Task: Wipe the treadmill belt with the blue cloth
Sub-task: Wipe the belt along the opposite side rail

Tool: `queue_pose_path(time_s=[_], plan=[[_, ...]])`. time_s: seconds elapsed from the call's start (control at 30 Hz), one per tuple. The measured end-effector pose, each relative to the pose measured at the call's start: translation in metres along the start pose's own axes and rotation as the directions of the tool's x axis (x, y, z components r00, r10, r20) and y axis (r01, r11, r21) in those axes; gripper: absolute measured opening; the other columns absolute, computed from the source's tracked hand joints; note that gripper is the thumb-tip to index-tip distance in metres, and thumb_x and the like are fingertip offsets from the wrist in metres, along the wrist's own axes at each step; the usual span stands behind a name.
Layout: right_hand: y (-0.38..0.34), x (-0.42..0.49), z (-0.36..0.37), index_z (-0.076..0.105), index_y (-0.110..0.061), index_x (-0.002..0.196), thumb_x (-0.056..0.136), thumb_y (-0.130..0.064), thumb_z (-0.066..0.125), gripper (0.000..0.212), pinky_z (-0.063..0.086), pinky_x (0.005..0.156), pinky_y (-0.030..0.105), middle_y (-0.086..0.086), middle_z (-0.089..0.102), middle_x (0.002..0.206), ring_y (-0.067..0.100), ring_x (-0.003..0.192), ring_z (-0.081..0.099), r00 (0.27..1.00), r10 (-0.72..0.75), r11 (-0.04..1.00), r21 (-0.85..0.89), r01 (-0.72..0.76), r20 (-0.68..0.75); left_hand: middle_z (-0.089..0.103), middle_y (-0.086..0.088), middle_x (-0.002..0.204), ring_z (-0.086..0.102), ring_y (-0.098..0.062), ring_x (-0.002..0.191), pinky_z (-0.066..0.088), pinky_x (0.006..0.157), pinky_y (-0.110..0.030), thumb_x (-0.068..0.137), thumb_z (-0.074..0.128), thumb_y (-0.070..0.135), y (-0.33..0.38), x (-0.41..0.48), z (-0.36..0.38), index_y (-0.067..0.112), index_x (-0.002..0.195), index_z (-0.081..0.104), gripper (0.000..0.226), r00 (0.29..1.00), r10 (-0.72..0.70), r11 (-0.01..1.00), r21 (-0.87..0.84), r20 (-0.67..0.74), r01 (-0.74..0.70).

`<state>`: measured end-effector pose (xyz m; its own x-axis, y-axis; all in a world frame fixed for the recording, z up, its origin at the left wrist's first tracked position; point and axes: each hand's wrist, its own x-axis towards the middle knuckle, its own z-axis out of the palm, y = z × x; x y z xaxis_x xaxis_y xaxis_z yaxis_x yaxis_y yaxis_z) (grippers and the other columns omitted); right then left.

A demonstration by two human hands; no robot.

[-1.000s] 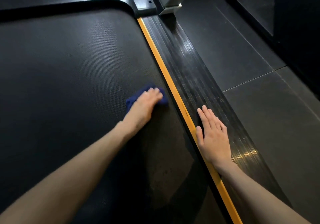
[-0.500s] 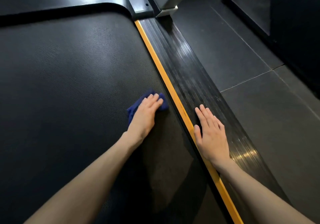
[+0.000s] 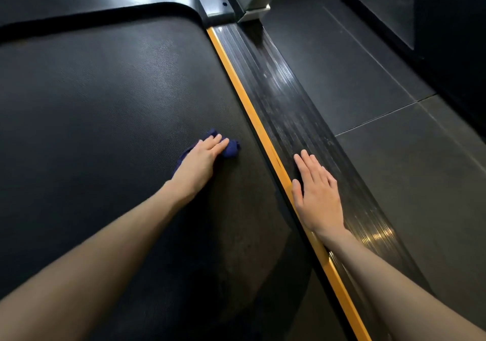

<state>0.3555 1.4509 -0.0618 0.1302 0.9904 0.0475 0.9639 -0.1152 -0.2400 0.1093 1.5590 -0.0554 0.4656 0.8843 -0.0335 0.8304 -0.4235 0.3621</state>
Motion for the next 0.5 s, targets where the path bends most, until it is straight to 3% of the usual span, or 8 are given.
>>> queue_pose_path(time_s=[0.07, 0.13, 0.23, 0.3, 0.37, 0.43, 0.5], plan=[[0.0, 0.001, 0.0, 0.026, -0.029, 0.147, 0.098, -0.043, 0.027, 0.051, 0.004, 0.114, 0.028, -0.009, 0.02, 0.155, 0.006, 0.143, 0.01, 1.0, 0.0, 1.0, 0.004, 0.0, -0.003, 0.018, -0.005, 0.155, 0.012, -0.021, 0.143, 0.0, 0.114, -0.03, 0.091, 0.044, -0.002, 0.016, -0.002, 0.006, 0.018, 0.146, 0.025, 0.061, 0.995, -0.071, 0.994, -0.085, -0.067, 0.065], [0.001, 0.001, -0.001, 0.025, -0.029, 0.147, 0.098, -0.041, 0.03, 0.051, 0.004, 0.113, 0.028, -0.009, 0.019, 0.155, 0.005, 0.143, 0.009, 1.0, -0.002, 1.0, 0.006, 0.002, -0.003, 0.016, -0.003, 0.155, 0.007, -0.018, 0.144, -0.009, 0.11, -0.022, 0.09, 0.046, -0.002, 0.04, -0.023, 0.021, 0.02, 0.145, 0.025, 0.062, 0.996, 0.057, 0.991, -0.118, -0.061, -0.064], [0.002, 0.0, -0.001, 0.024, -0.027, 0.148, 0.098, -0.038, 0.03, 0.051, 0.007, 0.114, 0.027, -0.008, 0.019, 0.156, 0.003, 0.143, 0.008, 1.0, -0.029, 1.0, 0.005, 0.029, -0.009, 0.0, 0.007, 0.154, -0.012, -0.01, 0.141, -0.024, 0.104, -0.019, 0.093, 0.042, 0.003, 0.072, -0.069, 0.035, 0.024, 0.146, 0.014, 0.064, 0.913, 0.37, 0.923, -0.178, 0.174, -0.34], [0.003, -0.001, -0.001, 0.024, -0.026, 0.148, 0.098, -0.037, 0.03, 0.051, 0.008, 0.114, 0.027, -0.008, 0.019, 0.156, 0.004, 0.143, 0.01, 0.999, -0.036, 0.999, 0.012, 0.036, -0.012, -0.01, 0.014, 0.149, -0.019, -0.004, 0.136, -0.025, 0.104, -0.02, 0.095, 0.039, 0.005, 0.079, -0.088, 0.038, 0.029, 0.146, 0.008, 0.065, 0.844, 0.446, 0.895, -0.167, 0.298, -0.414], [0.003, -0.001, -0.001, 0.024, -0.027, 0.148, 0.099, -0.037, 0.032, 0.051, 0.008, 0.114, 0.027, -0.008, 0.019, 0.156, 0.003, 0.143, 0.01, 0.999, -0.037, 0.999, 0.018, 0.037, -0.014, 0.001, 0.009, 0.152, -0.009, -0.008, 0.139, -0.015, 0.11, -0.028, 0.093, 0.039, 0.006, 0.064, -0.082, 0.034, 0.026, 0.146, 0.016, 0.061, 0.806, 0.538, 0.842, -0.123, 0.246, -0.525], [0.003, -0.001, 0.0, 0.024, -0.027, 0.148, 0.099, -0.037, 0.032, 0.05, 0.008, 0.114, 0.027, -0.008, 0.019, 0.156, 0.003, 0.143, 0.009, 0.999, -0.04, 0.999, 0.02, 0.04, -0.019, 0.029, -0.003, 0.15, 0.017, -0.017, 0.139, -0.001, 0.117, -0.034, 0.094, 0.035, 0.012, 0.043, -0.062, 0.027, 0.017, 0.141, 0.037, 0.047, 0.73, 0.645, 0.757, -0.054, 0.226, -0.652], [0.002, -0.001, -0.001, 0.024, -0.027, 0.148, 0.099, -0.038, 0.032, 0.05, 0.008, 0.114, 0.028, -0.008, 0.019, 0.155, 0.004, 0.143, 0.01, 0.999, -0.037, 0.999, 0.019, 0.037, -0.015, 0.043, -0.011, 0.142, 0.035, -0.026, 0.134, 0.009, 0.117, -0.033, 0.099, 0.024, 0.022, 0.015, -0.042, 0.019, 0.009, 0.134, 0.048, 0.045, 0.769, 0.613, 0.783, -0.011, 0.181, -0.622]])
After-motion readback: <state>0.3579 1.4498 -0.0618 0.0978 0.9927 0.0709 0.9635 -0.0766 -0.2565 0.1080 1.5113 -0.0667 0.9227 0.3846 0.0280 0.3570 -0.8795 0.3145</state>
